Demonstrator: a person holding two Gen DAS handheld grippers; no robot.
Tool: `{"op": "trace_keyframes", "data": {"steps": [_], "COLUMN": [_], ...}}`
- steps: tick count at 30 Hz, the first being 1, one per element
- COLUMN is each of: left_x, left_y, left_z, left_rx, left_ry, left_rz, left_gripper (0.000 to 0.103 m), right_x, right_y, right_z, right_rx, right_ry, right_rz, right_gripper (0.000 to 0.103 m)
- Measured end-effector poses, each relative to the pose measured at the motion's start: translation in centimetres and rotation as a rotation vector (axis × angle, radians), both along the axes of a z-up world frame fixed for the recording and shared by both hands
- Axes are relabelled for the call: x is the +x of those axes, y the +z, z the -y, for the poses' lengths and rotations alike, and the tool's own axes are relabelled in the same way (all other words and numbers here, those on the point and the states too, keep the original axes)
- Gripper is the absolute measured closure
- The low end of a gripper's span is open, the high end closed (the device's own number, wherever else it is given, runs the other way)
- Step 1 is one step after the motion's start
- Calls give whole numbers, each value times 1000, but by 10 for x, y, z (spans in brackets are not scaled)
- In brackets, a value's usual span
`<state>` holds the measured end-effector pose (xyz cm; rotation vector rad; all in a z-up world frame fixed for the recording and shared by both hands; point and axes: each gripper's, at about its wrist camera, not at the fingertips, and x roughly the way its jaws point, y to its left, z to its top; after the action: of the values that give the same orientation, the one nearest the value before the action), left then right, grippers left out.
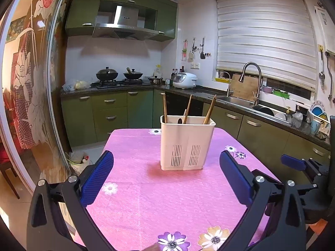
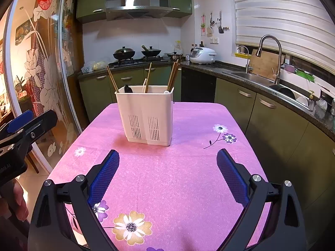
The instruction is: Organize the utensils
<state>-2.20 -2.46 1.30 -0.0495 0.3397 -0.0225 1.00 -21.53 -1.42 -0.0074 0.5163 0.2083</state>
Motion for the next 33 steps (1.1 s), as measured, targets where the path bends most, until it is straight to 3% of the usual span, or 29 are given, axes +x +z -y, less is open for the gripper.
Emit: {"op": "trace_keyframes", "data": {"steps": [33], "left_x": [6], "left_y": [0], "left_z": [-2], "left_rx": [-7], "left_ry": [-24], "left_rz": [-28], "left_gripper": [7], "right_x": [-2], "right_y": [-3], "right_z": [-1], "right_rx": [2], "right_ry": [7], "right_rz": [-9], "right_gripper": [10]}}
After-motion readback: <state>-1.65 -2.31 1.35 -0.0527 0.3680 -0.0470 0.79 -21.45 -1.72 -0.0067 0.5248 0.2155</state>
